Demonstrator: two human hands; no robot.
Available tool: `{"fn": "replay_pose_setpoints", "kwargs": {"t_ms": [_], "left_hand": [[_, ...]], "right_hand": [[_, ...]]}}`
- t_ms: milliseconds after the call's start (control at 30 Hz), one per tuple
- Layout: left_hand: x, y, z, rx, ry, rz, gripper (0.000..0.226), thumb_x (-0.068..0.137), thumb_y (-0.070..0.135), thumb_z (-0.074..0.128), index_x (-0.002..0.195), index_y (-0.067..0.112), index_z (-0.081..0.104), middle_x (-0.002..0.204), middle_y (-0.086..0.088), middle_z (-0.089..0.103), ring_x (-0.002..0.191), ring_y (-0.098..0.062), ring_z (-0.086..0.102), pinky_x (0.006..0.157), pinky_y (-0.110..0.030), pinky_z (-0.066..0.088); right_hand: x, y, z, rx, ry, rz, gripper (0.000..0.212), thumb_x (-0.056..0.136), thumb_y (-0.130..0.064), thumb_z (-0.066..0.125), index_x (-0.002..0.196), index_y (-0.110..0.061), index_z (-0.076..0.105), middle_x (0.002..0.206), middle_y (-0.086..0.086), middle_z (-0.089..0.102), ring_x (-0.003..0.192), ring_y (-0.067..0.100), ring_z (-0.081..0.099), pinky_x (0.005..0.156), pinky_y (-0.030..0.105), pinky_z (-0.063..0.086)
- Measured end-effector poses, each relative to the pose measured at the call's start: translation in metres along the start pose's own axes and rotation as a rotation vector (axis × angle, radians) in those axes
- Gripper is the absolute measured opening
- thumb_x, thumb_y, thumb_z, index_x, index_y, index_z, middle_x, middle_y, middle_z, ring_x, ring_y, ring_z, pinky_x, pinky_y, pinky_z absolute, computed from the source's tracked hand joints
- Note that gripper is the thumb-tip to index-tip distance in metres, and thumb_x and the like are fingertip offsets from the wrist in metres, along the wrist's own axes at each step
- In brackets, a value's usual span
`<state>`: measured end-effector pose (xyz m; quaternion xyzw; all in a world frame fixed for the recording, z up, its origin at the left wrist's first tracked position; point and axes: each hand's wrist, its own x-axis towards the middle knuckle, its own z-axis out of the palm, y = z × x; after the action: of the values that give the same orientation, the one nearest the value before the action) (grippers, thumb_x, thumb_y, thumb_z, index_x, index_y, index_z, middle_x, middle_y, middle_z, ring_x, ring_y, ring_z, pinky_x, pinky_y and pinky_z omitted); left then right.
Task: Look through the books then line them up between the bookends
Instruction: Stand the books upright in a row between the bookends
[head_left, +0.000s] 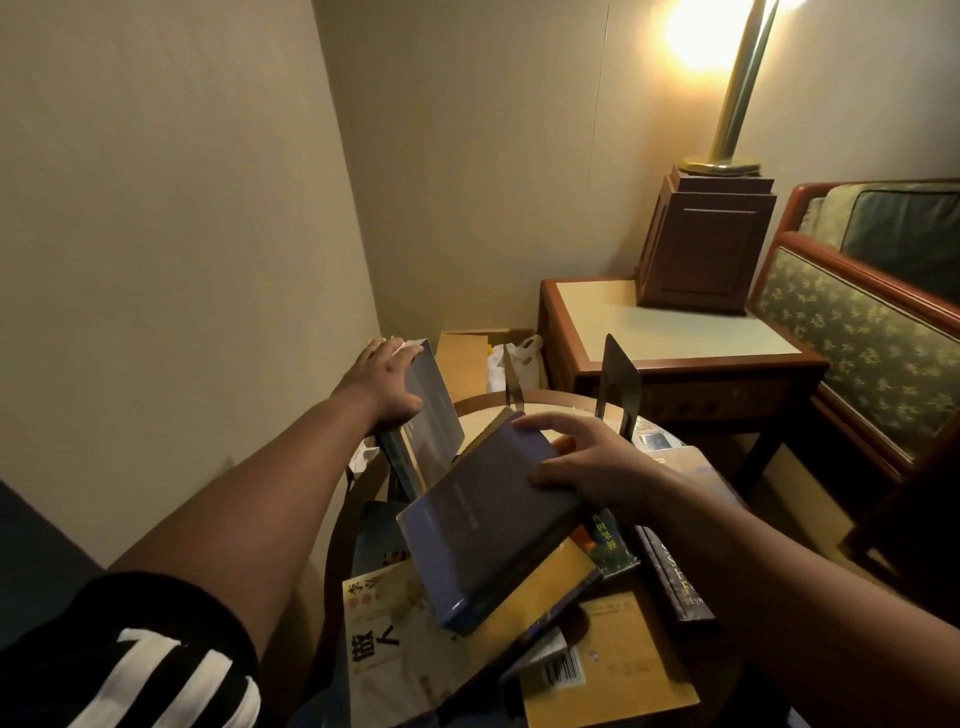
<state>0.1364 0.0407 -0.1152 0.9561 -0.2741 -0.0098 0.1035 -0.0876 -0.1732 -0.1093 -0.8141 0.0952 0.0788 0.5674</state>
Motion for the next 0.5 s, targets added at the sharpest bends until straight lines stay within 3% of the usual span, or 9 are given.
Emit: {"fn": "replay_pose_setpoints", "kwargs": {"t_ms": [100, 200, 333, 400, 500], "left_hand": [[-0.002, 0.001, -0.001, -0.006, -0.003, -0.003, 0.081, 0.081, 0.028, 0.056, 0.154, 0.026, 0.021, 0.164, -0.006, 0.014, 0.151, -0.029, 0.005, 0.120, -0.046, 0.018], [-0.004, 0.002, -0.002, -0.014, -0.005, -0.010, 0.082, 0.081, 0.028, 0.056, 0.155, 0.027, 0.020, 0.164, -0.005, 0.012, 0.151, -0.028, 0.004, 0.120, -0.045, 0.017], [-0.004, 0.003, -0.002, -0.018, -0.003, 0.002, 0.083, 0.078, 0.030, 0.054, 0.154, 0.027, 0.021, 0.164, -0.005, 0.012, 0.151, -0.028, 0.004, 0.121, -0.045, 0.017], [-0.003, 0.005, -0.001, -0.032, -0.011, 0.002, 0.084, 0.077, 0.028, 0.053, 0.154, 0.028, 0.020, 0.165, -0.004, 0.010, 0.151, -0.028, 0.002, 0.121, -0.045, 0.016], [0.001, 0.008, 0.000, -0.022, -0.016, 0.004, 0.082, 0.083, 0.027, 0.058, 0.155, 0.028, 0.019, 0.165, -0.004, 0.008, 0.151, -0.029, 0.001, 0.121, -0.043, 0.013]], "right_hand": [[0.000, -0.024, 0.004, -0.057, 0.102, -0.107, 0.060, 0.083, -0.012, 0.078, 0.134, -0.037, 0.058, 0.121, 0.005, 0.056, 0.098, 0.029, 0.066, 0.075, 0.050, 0.062], [0.008, -0.050, 0.002, -0.246, 0.241, -0.199, 0.058, 0.085, -0.013, 0.076, 0.136, -0.035, 0.057, 0.127, -0.006, 0.045, 0.088, 0.020, 0.063, 0.064, 0.031, 0.063], [0.037, -0.074, -0.003, -0.423, 0.401, -0.256, 0.055, 0.081, -0.018, 0.076, 0.129, -0.042, 0.059, 0.126, 0.007, 0.049, 0.084, 0.019, 0.060, 0.050, 0.017, 0.047], [0.055, -0.080, 0.002, -0.481, 0.439, -0.233, 0.055, 0.081, -0.018, 0.071, 0.127, -0.046, 0.059, 0.122, 0.006, 0.046, 0.090, 0.024, 0.057, 0.055, 0.021, 0.047], [0.074, -0.088, 0.018, -0.602, 0.472, -0.184, 0.048, 0.088, -0.024, 0.061, 0.129, -0.048, 0.054, 0.116, 0.007, 0.038, 0.106, 0.037, 0.051, 0.082, 0.040, 0.055]]}}
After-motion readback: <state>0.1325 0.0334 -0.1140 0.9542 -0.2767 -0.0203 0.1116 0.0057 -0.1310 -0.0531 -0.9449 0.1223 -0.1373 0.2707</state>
